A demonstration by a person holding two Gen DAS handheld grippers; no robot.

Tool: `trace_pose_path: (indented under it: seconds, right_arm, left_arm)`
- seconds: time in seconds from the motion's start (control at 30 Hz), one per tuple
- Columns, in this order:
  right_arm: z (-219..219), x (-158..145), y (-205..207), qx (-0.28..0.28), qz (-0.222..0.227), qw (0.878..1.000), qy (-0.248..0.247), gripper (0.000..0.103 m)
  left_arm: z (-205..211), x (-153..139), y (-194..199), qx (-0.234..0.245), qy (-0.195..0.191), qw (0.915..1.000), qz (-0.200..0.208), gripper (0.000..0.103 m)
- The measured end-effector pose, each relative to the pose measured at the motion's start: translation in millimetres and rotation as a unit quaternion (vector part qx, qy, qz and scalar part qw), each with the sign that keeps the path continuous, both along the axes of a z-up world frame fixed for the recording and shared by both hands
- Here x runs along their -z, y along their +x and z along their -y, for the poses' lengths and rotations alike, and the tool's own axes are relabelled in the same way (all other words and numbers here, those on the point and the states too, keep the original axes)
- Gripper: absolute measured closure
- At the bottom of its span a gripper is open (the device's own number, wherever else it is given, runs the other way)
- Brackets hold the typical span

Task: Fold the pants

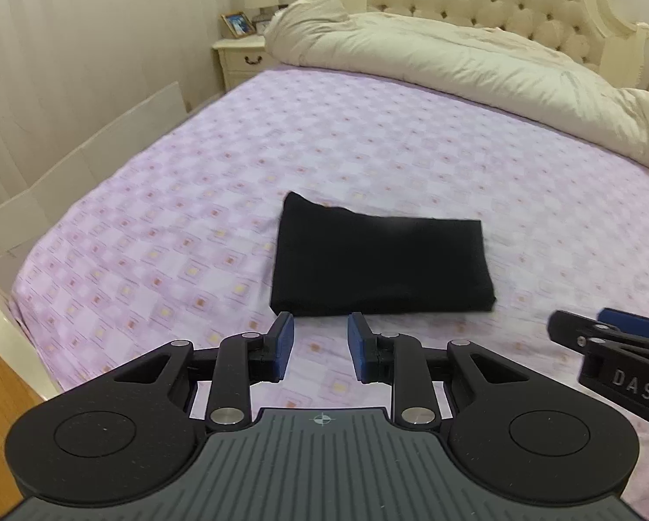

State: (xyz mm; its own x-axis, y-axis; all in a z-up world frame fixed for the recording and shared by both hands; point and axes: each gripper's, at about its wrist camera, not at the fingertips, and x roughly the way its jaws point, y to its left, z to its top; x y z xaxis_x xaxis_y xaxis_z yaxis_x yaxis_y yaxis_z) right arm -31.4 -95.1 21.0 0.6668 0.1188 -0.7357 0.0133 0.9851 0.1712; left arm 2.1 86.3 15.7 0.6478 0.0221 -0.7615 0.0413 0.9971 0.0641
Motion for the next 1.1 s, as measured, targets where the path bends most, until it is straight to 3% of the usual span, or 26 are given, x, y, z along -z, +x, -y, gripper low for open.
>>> trace_pose_path:
  seconds: [0.5, 1.1]
  right_arm:
    - [3.4, -3.8, -21.7, -0.022, 0.003, 1.0, -0.01, 0.052]
    - [11.0, -2.9, -26.9, -0.035, 0.008, 0.999, 0.002, 0.051]
  left_arm:
    - [3.2, 3.1, -18.2, -0.011, -0.018, 0.9997, -0.015, 0.077]
    - [10.2, 1.1, -23.6, -0.028, -0.013, 0.9993, -0.023, 0.077]
